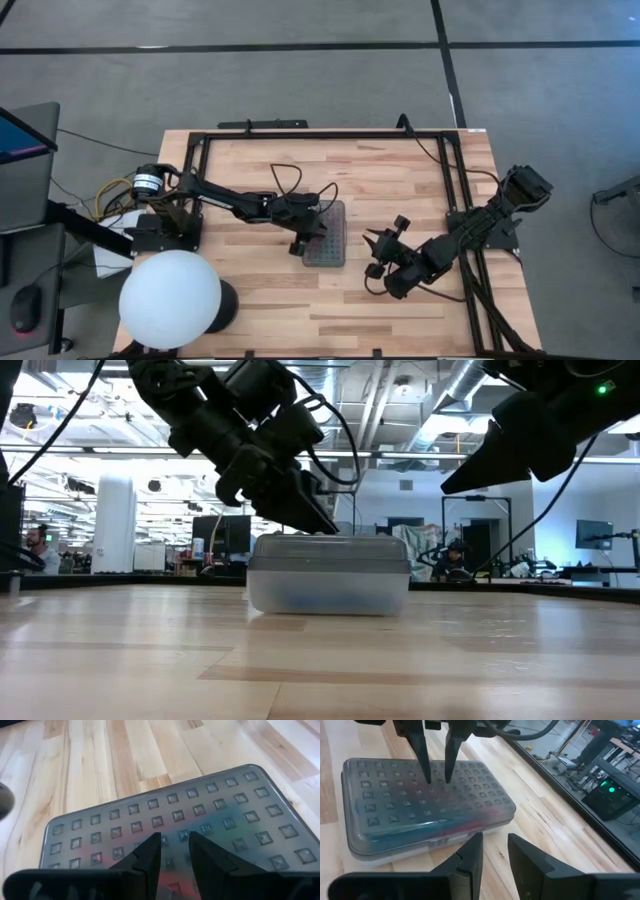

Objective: Pick & place school supplies into a supply box
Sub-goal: Close the supply box

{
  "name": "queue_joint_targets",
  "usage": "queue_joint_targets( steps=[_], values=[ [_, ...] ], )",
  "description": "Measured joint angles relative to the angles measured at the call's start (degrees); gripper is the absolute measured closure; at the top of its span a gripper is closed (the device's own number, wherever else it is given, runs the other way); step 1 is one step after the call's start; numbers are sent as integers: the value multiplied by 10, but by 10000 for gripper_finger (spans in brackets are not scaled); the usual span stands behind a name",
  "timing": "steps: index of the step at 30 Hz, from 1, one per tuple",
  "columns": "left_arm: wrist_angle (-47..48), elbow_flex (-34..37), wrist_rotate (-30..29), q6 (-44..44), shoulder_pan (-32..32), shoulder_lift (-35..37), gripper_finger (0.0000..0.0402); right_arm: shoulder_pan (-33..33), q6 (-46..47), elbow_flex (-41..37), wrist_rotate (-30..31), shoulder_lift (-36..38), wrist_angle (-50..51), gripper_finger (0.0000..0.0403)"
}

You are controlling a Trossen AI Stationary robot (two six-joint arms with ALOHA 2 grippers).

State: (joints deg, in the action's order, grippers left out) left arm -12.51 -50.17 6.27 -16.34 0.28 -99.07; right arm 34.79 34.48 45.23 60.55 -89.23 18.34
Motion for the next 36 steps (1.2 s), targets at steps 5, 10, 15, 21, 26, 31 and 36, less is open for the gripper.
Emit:
queue_joint_targets(
  steps=[5, 10, 15, 21, 26, 31, 36],
  values=[
    [-12, -1, -6, 0, 0, -3, 305, -1, 0, 0, 0, 0, 0, 317],
    [-21, -2, -22, 1, 0, -14, 305, -1, 0, 0, -1, 0, -2, 317],
    [-31, -2, -50, 6, 0, -23, 305, -1, 0, 0, -4, 0, -4, 317],
    [-39, -2, -58, 18, 6, -23, 305, -1, 0, 0, -5, -1, -4, 317],
    [-38, -2, -62, 25, 12, -23, 305, -1, 0, 0, -6, -1, -5, 317],
    [-40, -2, -67, 30, 13, -23, 305, -1, 0, 0, -8, -1, -5, 317],
    [-39, -2, -61, 27, 13, -23, 305, -1, 0, 0, -8, -1, -5, 317]
  ],
)
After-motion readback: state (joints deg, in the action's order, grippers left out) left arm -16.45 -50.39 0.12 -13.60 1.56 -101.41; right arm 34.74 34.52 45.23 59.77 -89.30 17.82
